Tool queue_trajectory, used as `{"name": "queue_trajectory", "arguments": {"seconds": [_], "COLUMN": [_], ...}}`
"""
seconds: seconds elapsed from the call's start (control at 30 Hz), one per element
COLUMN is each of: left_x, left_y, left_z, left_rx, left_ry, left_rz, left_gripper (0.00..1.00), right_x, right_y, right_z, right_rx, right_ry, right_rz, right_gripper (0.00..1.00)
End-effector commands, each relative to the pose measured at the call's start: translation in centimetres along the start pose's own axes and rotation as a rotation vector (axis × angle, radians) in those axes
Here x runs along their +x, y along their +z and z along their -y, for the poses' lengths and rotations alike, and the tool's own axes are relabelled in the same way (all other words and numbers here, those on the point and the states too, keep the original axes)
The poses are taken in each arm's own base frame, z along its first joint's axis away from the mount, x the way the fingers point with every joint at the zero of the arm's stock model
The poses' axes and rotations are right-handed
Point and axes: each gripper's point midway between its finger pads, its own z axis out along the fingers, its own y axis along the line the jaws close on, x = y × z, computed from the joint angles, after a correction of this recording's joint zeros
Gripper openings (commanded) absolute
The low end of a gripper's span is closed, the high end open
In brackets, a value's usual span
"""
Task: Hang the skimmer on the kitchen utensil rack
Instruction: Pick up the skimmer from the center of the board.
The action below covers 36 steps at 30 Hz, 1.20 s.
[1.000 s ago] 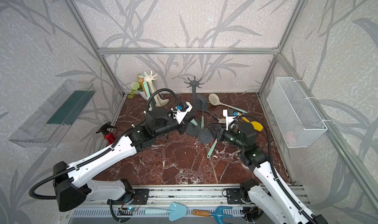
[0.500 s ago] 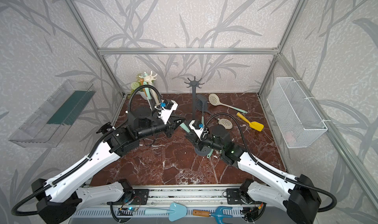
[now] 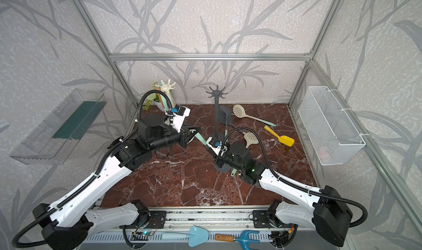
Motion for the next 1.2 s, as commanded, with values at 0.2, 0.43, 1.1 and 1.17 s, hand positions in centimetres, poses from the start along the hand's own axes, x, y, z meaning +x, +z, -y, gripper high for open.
{"name": "queue_trajectory", "arguments": {"seconds": [0.2,0.43,1.1,1.17], "left_x": [-1.8,-0.6,8.0,7.4], "left_y": [-1.8,-5.2,2.6,2.9], "left_z": [0.1,-3.4,-1.5,-1.4], "left_rx": [-0.007,-0.115,0.166,0.178], "left_ry": [-0.029,-0.007,-0.026,-0.023], "left_rz": [0.062,0.111,0.107,0.129], "left_gripper": [0.25,0.56,0.43,0.42], "right_x": [-2.0,-2.2,-7.4,-7.5], "right_y": [0.3,0.5,-0.3,-0.4], "right_z": [0.4,1.1,4.1,4.1], "right_rx": [0.021,0.034,0.119,0.120], "right_ry": [0.047,0.155,0.458,0.463], "right_rz": [0.054,0.029,0.029,0.028], "right_gripper": [0.02,0.00,0.00,0.00]}}
